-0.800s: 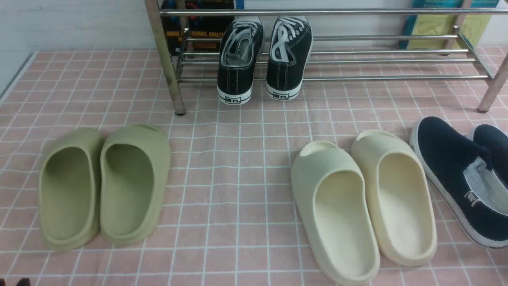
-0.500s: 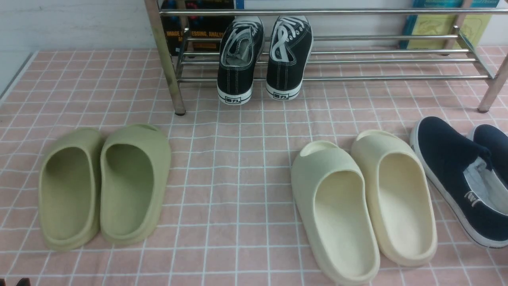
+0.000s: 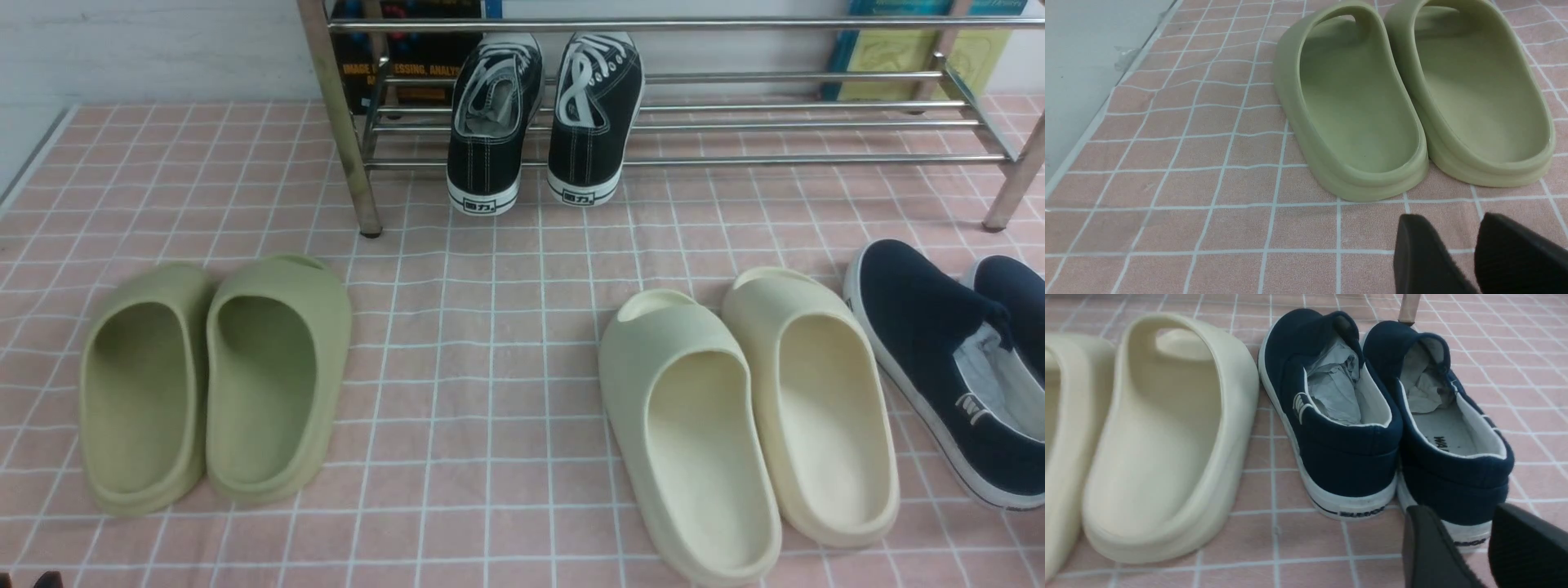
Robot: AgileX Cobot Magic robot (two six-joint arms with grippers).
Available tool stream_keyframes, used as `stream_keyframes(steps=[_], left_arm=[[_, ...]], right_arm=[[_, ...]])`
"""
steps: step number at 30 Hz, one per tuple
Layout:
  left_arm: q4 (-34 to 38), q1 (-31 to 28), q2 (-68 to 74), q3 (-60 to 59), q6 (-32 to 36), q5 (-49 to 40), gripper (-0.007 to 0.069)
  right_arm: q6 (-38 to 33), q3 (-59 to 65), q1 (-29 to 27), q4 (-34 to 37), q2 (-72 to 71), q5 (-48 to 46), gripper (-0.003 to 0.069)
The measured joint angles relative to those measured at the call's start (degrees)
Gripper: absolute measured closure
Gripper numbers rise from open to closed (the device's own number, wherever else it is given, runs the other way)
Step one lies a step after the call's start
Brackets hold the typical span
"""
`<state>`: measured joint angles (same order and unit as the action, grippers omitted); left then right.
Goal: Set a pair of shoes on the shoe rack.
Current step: Use the right arm to grab the shoe closest to it
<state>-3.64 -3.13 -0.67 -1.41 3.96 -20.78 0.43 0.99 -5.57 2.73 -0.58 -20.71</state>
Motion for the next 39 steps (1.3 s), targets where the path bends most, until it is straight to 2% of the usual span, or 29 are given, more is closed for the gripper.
stream_keyframes(steps=[1,4,5,10,11,12,17,21,24,28,30,31,33,34,35,37,38,39], left_arm=[[0.0,0.0,0.0,0.0,0.0,0.0,0.0388],[0.0,0.0,0.0,0.0,0.0,0.0,0.0388],[0.0,0.0,0.0,0.0,0.0,0.0,0.0388],[0.0,0.0,0.0,0.0,0.0,0.0,0.0388],[0.0,0.0,0.0,0.0,0.0,0.0,0.0388],[0.0,0.0,0.0,0.0,0.0,0.0,0.0388],[0.0,0.0,0.0,0.0,0.0,0.0,0.0388],[0.0,0.0,0.0,0.0,0.0,0.0,0.0388],[0.0,0.0,0.0,0.0,0.0,0.0,0.0388],[0.0,0.0,0.0,0.0,0.0,0.0,0.0388],[0.0,0.0,0.0,0.0,0.0,0.0,0.0388],[0.0,0.0,0.0,0.0,0.0,0.0,0.0388],[0.0,0.0,0.0,0.0,0.0,0.0,0.0388],[0.0,0.0,0.0,0.0,0.0,0.0,0.0388],[0.0,0.0,0.0,0.0,0.0,0.0,0.0388],[0.0,0.0,0.0,0.0,0.0,0.0,0.0388],[0.0,0.0,0.0,0.0,0.0,0.0,0.0388],[0.0,0.0,0.0,0.0,0.0,0.0,0.0388]], right_arm=[[0.3,0.0,0.0,0.85,0.0,0.0,0.0419],[6.65,0.05,0.0,11.49,0.0,0.46,0.0419],[7.37,0.05,0.0,12.15,0.0,0.52,0.0419],[15.25,0.35,0.0,28.83,0.0,0.44,0.0419],[15.25,0.35,0.0,29.44,0.0,0.44,0.0419],[16.51,0.35,0.0,34.96,0.0,0.44,0.0419],[16.6,0.35,0.0,40.34,0.0,0.86,0.0419],[15.27,0.35,0.0,40.49,0.0,2.12,0.0419],[11.61,0.35,0.0,40.49,0.0,3.51,0.0419],[-0.01,-4.69,0.0,39.49,0.1,2.98,0.0456],[-2.19,-7.03,0.0,38.35,0.69,2.37,0.0487],[-4.79,-11.85,0.0,35.71,3.43,0.36,0.0561],[-6.01,-17.26,0.0,30.85,7.89,-3.38,0.0641],[-6.11,-18.52,0.0,30.28,9.03,-3.92,0.0654],[-6.37,-23.93,0.0,24.73,14.0,-9.33,0.0674],[-6.52,-28.22,0.0,21.43,17.92,-13.47,0.0677],[-6.65,-34.85,0.0,15.48,23.23,-19.4,0.0677],[-6.78,-37.8,0.0,13.0,26.59,-23.2,0.0677]])
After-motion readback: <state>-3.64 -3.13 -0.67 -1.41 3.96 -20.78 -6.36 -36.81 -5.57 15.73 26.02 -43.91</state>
